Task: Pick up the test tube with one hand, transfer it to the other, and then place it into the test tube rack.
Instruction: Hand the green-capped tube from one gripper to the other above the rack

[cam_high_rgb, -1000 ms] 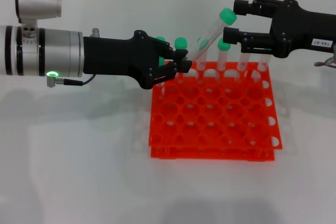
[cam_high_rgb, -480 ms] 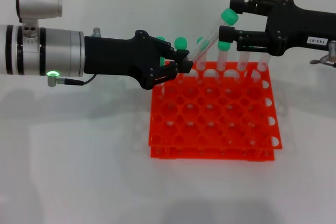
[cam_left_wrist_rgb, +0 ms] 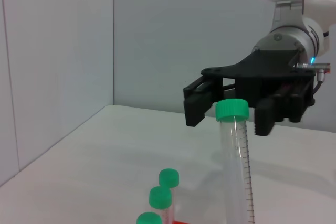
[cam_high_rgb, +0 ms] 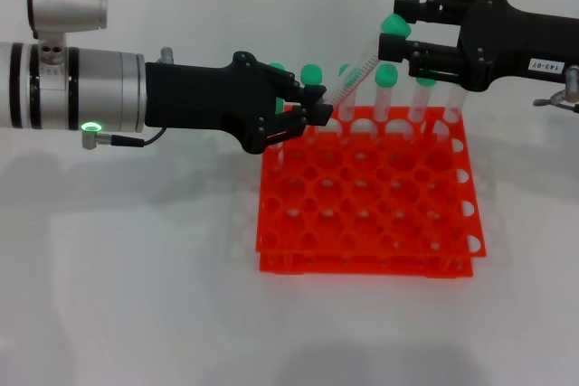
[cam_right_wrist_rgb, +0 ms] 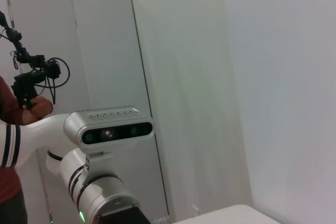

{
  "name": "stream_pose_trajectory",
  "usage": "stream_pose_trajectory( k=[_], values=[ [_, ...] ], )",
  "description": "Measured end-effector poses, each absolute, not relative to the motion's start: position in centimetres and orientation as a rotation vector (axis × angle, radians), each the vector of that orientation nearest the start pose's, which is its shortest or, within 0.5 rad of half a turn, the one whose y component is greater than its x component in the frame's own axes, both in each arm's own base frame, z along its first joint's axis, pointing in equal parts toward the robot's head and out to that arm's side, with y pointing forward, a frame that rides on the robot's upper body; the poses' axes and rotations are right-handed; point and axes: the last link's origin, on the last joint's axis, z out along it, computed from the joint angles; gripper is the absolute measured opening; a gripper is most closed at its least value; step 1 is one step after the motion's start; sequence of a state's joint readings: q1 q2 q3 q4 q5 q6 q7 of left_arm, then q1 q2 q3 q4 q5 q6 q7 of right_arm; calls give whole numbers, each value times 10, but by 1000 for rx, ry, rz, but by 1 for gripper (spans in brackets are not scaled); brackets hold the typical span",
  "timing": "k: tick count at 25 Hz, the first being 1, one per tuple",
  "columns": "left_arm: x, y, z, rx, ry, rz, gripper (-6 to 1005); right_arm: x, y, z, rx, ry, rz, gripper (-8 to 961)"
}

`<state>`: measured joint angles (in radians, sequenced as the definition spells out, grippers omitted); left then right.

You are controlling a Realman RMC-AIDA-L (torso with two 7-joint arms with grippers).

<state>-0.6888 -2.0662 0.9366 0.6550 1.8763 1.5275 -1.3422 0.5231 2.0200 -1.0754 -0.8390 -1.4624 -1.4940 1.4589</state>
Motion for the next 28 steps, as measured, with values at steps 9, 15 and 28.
stream_pose_trajectory(
  k=[9, 15, 28],
  values=[
    [-187, 361, -21, -2927, -240, -689, 173, 181, 359, 31, -2672, 336, 1026, 512],
    [-187, 361, -22, -2926, -241, -694, 173, 181, 359, 31, -2673, 337, 1025, 507],
    [-187, 360, -22, -2925, -234, -694, 172, 180, 360, 30, -2673, 336, 1027, 468]
  ],
)
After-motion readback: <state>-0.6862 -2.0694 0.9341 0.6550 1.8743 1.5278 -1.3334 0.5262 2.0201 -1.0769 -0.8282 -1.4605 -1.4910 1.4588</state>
